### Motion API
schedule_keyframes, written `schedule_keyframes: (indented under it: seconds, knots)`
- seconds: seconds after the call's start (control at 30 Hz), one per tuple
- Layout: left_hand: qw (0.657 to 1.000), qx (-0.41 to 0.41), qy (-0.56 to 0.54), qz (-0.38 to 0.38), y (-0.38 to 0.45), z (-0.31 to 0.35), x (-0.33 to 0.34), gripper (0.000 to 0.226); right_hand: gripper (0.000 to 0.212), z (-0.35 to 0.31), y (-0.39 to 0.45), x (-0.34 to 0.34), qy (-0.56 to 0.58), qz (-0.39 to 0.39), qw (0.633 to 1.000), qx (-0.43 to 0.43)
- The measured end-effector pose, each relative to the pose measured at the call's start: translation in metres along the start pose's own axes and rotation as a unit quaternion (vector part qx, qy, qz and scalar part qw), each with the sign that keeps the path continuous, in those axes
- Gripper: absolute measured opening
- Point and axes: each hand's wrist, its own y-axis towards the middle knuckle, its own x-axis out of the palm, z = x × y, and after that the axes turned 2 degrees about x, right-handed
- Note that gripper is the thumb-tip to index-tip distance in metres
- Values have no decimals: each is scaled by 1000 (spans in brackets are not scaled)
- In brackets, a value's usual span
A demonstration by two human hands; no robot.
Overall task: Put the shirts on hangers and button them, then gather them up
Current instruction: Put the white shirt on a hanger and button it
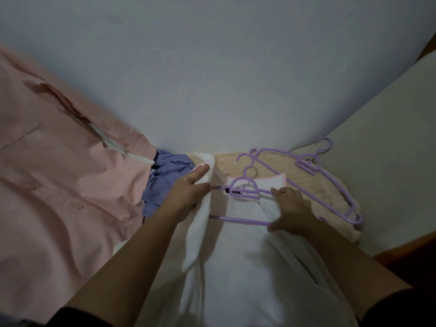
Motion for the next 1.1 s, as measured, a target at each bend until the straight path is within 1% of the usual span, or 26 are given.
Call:
schedule_keyframes:
  seconds: [0.07,0.1,0.17,0.2,0.27,0.3,0.33,0.37,0.4,0.43,0.5,0.53,0.57,0.6,0.63,0.67,0.7,0.77,0.8,0.87,0.93,1.03,1.1]
  knots:
    - [992,5,-122,-7,-4,2,10,54,110,-16,3,4,34,12,999,-8]
    - [988,3,-154,1,-7,2,13,52,109,-23,6,6,50,20,999,-10]
    - [982,-21,-177,54,-9,-20,7,50,109,-31,10,13,62,40,997,-5]
    - [981,-49,-163,92,-13,-35,2,48,110,-33,11,18,55,50,997,0]
    - [977,-109,-102,150,-22,-71,-12,46,112,-36,12,30,33,52,998,1]
    - [975,-132,-80,158,-29,-85,-17,47,114,-36,13,36,27,43,999,-4]
    - [977,-137,-56,156,-31,-97,-20,49,115,-37,15,42,26,32,999,-9]
    - [981,-111,-5,158,-32,-106,-22,51,116,-37,18,47,30,22,999,-11]
    - [979,-68,80,172,-30,-107,-23,52,117,-36,20,49,37,14,999,-11]
    - [963,-15,182,196,-28,-104,-23,52,117,-35,24,49,43,8,999,-11]
    - [899,91,356,238,-16,-94,-24,54,118,-33,30,47,42,-4,999,-15]
    - [878,131,396,235,-10,-85,-23,57,118,-32,33,46,38,-8,999,-18]
    - [863,168,430,205,-2,-78,-23,62,119,-30,36,45,35,-10,999,-21]
    - [849,199,465,153,6,-70,-22,69,119,-28,38,44,34,-12,999,-26]
    - [832,209,507,90,14,-63,-19,80,119,-25,40,43,40,-13,999,-33]
    - [813,204,545,25,24,-59,-18,92,119,-22,41,43,56,-15,998,-40]
    - [794,181,579,-35,33,-56,-16,104,120,-17,41,41,80,-19,996,-44]
    - [766,139,617,-115,51,-58,-18,117,118,-7,40,38,148,-14,988,-34]
    - [757,133,625,-136,57,-61,-19,120,111,0,40,36,184,-7,983,-15]
    - [745,140,634,-155,66,-68,-22,120,84,17,42,33,256,9,966,42]
    - [740,141,637,-167,70,-73,-25,120,63,35,46,34,307,12,948,85]
    - [740,134,635,-179,75,-81,-29,133,47,54,47,35,358,13,930,85]
    - [732,141,641,-180,78,-84,-30,134,37,59,47,34,408,-12,908,92]
